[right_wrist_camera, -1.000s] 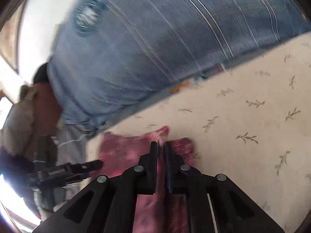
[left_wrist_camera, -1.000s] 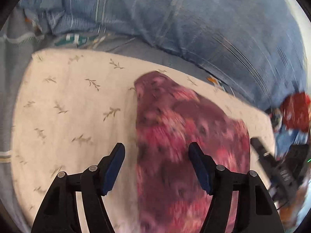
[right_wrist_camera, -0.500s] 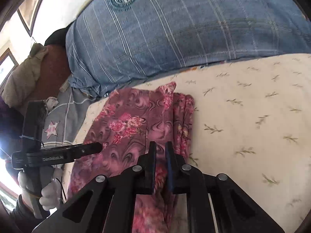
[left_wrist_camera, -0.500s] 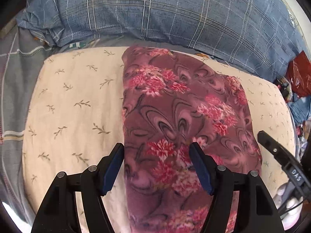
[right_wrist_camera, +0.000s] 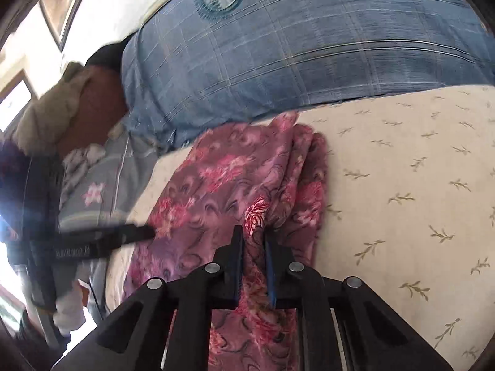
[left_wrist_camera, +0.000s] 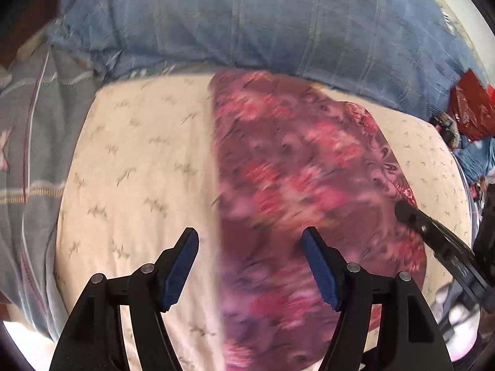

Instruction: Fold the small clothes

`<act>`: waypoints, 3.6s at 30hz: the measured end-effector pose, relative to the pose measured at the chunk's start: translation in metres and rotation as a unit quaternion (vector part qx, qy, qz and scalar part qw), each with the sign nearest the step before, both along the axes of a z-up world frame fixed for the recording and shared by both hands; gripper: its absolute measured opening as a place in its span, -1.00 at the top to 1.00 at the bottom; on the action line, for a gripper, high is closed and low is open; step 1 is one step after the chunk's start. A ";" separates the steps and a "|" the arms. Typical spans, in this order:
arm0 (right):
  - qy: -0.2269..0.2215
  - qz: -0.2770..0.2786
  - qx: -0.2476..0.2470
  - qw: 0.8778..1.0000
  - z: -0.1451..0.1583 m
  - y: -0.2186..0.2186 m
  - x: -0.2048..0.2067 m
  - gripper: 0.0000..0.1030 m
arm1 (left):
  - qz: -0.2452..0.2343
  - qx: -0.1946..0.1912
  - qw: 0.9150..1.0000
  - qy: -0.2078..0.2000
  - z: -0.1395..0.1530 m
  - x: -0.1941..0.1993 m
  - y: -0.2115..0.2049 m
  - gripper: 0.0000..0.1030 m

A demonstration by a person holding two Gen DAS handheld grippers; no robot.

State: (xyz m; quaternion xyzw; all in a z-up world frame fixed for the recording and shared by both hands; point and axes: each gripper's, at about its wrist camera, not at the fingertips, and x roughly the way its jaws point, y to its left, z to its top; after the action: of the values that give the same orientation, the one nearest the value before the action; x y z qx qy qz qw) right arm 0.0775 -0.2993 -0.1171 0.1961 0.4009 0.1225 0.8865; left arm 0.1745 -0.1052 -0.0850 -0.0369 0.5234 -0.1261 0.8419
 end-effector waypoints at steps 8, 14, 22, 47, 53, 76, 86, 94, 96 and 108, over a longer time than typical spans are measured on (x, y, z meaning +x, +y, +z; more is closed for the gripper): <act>0.025 -0.019 0.047 0.998 -0.003 -0.019 -0.013 0.61 | 0.015 -0.078 0.996 0.040 -0.007 -0.021 0.044 -0.35; 0.063 -0.007 0.049 0.997 -0.023 -0.017 -0.034 0.76 | -0.005 -0.098 0.992 0.085 -0.034 -0.033 0.038 -0.34; 0.058 0.015 0.014 0.998 -0.019 -0.014 -0.046 0.89 | -0.024 -0.063 0.997 0.048 -0.036 -0.056 0.041 -0.38; 0.012 0.006 0.014 1.000 0.005 0.002 0.018 0.86 | 0.013 -0.129 0.988 0.083 -0.027 0.005 0.034 -0.33; 0.042 -0.005 0.018 0.999 -0.015 -0.012 0.017 0.84 | -0.001 -0.136 0.987 0.082 -0.025 0.007 0.038 -0.20; 0.074 -0.064 0.019 0.995 -0.028 -0.036 0.113 0.74 | 0.045 -0.141 0.985 0.086 -0.037 0.116 0.016 -0.35; 0.070 -0.020 -0.039 0.997 0.002 -0.013 0.011 -0.14 | 0.016 -0.077 0.997 0.003 -0.011 0.002 0.013 -0.32; 0.133 0.006 -0.137 0.982 -0.014 0.017 -0.065 -0.47 | 0.027 -0.018 0.998 -0.059 0.003 -0.098 0.012 -0.33; 0.125 -0.010 -0.148 0.981 -0.007 0.016 -0.080 -0.47 | 0.032 -0.005 0.997 -0.076 0.009 -0.121 0.015 -0.33; -0.004 -0.088 -0.234 0.968 0.050 0.029 -0.149 -0.81 | 0.048 0.042 0.988 -0.138 0.022 -0.198 0.013 -0.33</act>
State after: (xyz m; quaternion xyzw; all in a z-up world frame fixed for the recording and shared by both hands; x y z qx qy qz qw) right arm -0.0719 -0.2699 -0.0670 0.0172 0.3964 -0.0520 0.9164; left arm -0.0231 -0.0925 -0.0632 -0.0092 0.4042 -0.0672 0.9121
